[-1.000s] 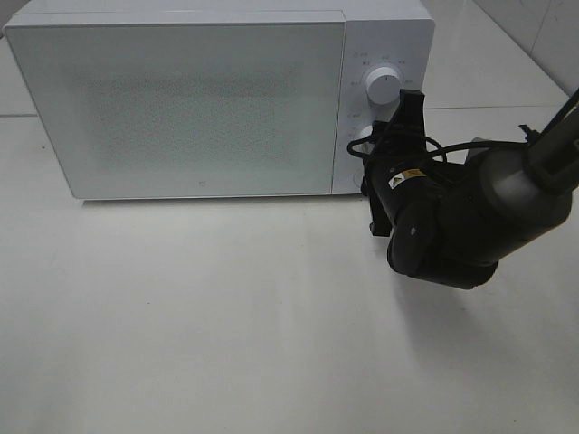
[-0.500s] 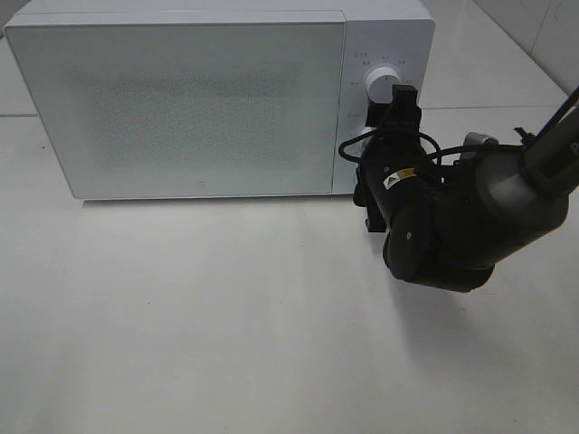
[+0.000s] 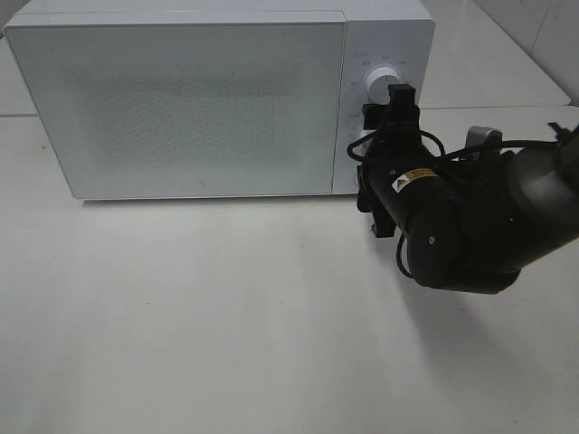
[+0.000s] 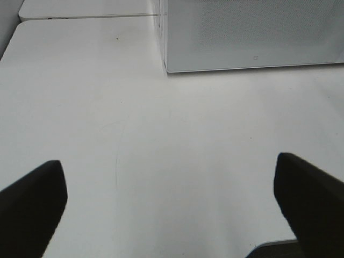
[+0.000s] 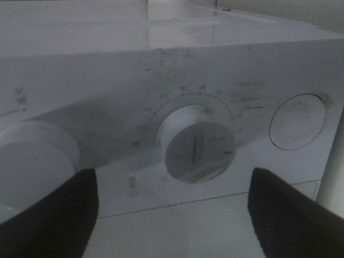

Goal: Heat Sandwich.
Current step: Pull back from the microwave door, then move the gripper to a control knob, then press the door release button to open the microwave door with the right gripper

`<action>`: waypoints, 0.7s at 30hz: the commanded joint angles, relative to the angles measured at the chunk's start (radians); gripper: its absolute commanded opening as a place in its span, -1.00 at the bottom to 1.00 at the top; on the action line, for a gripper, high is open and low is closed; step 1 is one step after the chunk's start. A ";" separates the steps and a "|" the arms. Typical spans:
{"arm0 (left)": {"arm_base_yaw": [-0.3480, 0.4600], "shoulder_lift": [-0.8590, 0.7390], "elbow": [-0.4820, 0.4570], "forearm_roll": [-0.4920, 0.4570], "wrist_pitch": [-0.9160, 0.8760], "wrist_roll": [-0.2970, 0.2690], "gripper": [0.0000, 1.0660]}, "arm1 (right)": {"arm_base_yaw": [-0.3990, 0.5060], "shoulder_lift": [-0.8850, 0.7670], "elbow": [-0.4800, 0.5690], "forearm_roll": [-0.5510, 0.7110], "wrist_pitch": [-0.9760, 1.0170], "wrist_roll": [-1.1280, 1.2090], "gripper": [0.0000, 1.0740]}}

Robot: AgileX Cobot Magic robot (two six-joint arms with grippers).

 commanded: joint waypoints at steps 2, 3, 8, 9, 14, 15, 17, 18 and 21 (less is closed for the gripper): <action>0.003 -0.028 0.003 -0.009 -0.002 -0.007 0.90 | -0.002 -0.058 0.040 -0.024 0.040 -0.050 0.41; 0.003 -0.028 0.003 -0.009 -0.002 -0.007 0.90 | -0.002 -0.072 0.054 -0.029 0.056 -0.060 0.41; 0.003 -0.028 0.003 -0.009 -0.002 -0.007 0.90 | -0.002 -0.162 0.124 -0.122 0.187 -0.147 0.41; 0.003 -0.028 0.003 -0.009 -0.002 -0.007 0.90 | -0.002 -0.179 0.132 -0.144 0.224 -0.178 0.41; 0.003 -0.028 0.003 -0.009 -0.002 -0.007 0.90 | -0.004 -0.254 0.132 -0.229 0.469 -0.397 0.41; 0.003 -0.028 0.003 -0.009 -0.002 -0.007 0.90 | -0.004 -0.254 0.132 -0.229 0.469 -0.397 0.41; 0.003 -0.028 0.003 -0.009 -0.002 -0.007 0.90 | -0.004 -0.295 0.131 -0.233 0.612 -0.573 0.41; 0.003 -0.028 0.003 -0.009 -0.002 -0.007 0.90 | -0.004 -0.305 0.131 -0.233 0.643 -0.628 0.41; 0.003 -0.028 0.003 -0.009 -0.002 -0.007 0.90 | -0.004 -0.332 0.131 -0.232 0.702 -0.763 0.41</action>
